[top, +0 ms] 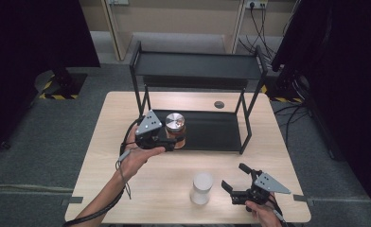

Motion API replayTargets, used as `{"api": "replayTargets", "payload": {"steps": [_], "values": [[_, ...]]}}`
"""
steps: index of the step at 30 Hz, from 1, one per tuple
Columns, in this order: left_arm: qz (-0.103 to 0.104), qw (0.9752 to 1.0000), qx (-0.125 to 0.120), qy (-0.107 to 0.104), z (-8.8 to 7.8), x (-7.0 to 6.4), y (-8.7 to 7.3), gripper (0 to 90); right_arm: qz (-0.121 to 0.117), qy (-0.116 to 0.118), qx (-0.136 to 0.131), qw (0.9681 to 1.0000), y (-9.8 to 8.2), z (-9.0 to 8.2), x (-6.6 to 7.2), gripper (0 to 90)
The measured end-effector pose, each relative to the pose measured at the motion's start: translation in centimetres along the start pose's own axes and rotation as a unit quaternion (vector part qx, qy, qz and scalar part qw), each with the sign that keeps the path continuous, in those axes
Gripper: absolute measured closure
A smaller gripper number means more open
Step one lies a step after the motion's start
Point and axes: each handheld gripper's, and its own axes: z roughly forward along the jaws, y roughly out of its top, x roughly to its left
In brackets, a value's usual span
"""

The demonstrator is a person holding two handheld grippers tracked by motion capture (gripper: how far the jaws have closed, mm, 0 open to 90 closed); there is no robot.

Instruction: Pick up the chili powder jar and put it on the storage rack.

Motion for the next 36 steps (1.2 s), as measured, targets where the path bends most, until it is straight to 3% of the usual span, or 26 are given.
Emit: {"api": "replayTargets", "payload": {"steps": [11, 36], "values": [[-0.008, 0.9999, 0.011, 0.003, -1.2, 1.4, 4.5, 30.3, 0.000, 0.001, 0.003, 1.0000, 0.0, 0.1, 0.0, 0.6], [-0.007, 0.9997, 0.010, 0.023, -1.3, 1.7, 12.5, 30.3, 0.001, 0.000, 0.002, 1.0000, 0.0, 0.0, 0.0, 0.7]]}}
